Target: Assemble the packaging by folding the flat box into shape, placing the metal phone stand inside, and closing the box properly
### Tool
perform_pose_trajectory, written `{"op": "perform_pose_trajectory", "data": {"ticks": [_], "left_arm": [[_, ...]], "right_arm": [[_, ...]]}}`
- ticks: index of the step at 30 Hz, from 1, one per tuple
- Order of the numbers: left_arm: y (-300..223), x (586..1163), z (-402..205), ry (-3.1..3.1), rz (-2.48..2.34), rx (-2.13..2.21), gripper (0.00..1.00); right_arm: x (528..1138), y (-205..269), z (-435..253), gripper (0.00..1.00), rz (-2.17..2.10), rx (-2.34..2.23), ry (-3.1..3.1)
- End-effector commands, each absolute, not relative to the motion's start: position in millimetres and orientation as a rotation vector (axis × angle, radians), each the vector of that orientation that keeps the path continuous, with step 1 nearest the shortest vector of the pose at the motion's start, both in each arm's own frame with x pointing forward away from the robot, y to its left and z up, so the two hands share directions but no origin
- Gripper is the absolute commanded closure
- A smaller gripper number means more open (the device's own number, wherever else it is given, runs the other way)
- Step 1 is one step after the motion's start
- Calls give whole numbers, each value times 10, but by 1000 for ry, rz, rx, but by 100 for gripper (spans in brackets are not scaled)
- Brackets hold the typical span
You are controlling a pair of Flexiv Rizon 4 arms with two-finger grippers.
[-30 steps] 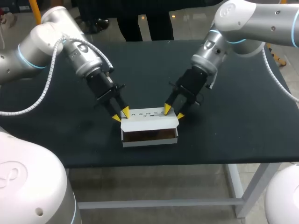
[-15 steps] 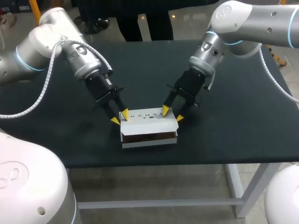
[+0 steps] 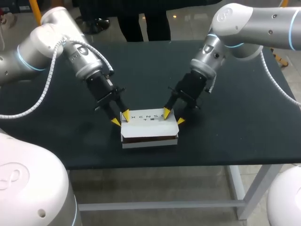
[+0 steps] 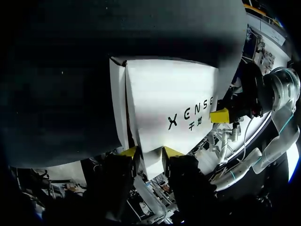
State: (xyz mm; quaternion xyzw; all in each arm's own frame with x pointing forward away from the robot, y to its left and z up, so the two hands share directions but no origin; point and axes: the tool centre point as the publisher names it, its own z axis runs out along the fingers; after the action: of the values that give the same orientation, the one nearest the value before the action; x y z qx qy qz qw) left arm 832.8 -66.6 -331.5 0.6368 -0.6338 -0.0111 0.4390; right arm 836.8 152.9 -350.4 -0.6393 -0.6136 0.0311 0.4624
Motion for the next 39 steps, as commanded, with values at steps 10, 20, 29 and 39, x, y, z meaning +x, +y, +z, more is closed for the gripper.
{"op": "perform_pose_trajectory", "data": {"ticks": [10, 20, 29, 39], "left_arm": [[-570, 8330, -3225, -1635, 8, 1617, 41], [-495, 8257, -3093, -1739, 61, 1639, 13], [-538, 8202, -2937, -1956, 105, 1608, 4], [-653, 8141, -2685, -2378, 253, 1480, 0]], "right_arm": [[8412, 1543, -3504, 42, 61, -1564, -1514], [8426, 1554, -3501, 43, 60, -1564, -1516], [8426, 1554, -3501, 41, 60, -1564, -1516], [8426, 1554, -3501, 40, 60, -1564, -1516]]}}
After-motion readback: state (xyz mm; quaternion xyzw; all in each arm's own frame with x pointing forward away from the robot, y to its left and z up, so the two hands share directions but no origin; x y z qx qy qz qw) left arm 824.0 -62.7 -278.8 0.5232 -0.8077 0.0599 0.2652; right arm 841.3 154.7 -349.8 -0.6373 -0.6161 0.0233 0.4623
